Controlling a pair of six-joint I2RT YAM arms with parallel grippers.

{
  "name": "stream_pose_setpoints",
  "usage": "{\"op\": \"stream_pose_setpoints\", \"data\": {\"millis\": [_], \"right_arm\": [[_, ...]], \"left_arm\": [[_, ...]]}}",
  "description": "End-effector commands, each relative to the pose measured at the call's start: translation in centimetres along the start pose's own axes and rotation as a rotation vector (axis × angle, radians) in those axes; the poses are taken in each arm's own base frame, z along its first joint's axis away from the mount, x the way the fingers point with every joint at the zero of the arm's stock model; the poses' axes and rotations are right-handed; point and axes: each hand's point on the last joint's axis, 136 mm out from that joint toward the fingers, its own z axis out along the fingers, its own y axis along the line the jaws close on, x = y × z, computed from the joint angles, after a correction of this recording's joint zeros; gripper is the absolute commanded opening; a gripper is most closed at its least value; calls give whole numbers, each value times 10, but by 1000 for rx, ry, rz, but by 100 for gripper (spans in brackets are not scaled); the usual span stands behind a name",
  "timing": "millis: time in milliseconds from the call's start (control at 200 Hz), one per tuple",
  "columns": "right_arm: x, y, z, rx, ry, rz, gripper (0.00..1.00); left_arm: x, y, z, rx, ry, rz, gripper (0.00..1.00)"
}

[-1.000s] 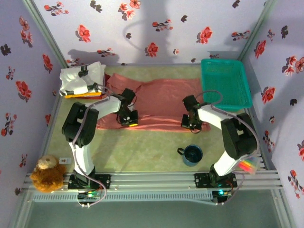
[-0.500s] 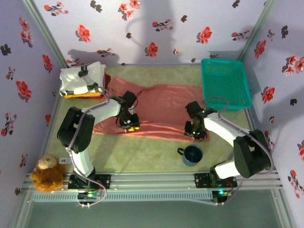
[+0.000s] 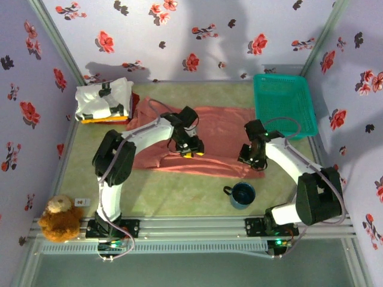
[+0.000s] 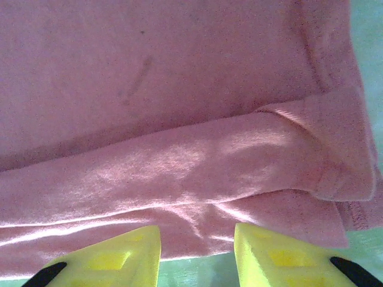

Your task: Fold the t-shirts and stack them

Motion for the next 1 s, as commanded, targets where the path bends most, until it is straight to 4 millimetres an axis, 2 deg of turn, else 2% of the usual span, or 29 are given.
{"op": "stream_pose_setpoints", "data": {"millis": [0,145,270,430,630,735,850,995], "right_arm": [[-2,-3,-7,6,7,-7,38],[-1,-7,-6,7,8,4,39],[-1,-10,-8,8,8,7,39],[0,-14,-9,7,6,14,39],[2,-18,-10,2,8,22,39],[3,-19,-11,-7,5,26,39],[4,-22,-11,-4,6,27,39],[5,-26,-12,-12,-1,35,39]], "left_arm": [[7,-20,7,41,39,-2,47],[14,-21,18,25,78,10,45],[10,-21,28,28,61,-5,49],[-5,-18,38,21,2,-30,49],[-22,-20,44,36,-70,-42,43],[-38,-21,44,58,-111,-62,43],[-58,-30,39,97,-144,-68,43],[-76,-33,44,122,-142,-78,43]]}}
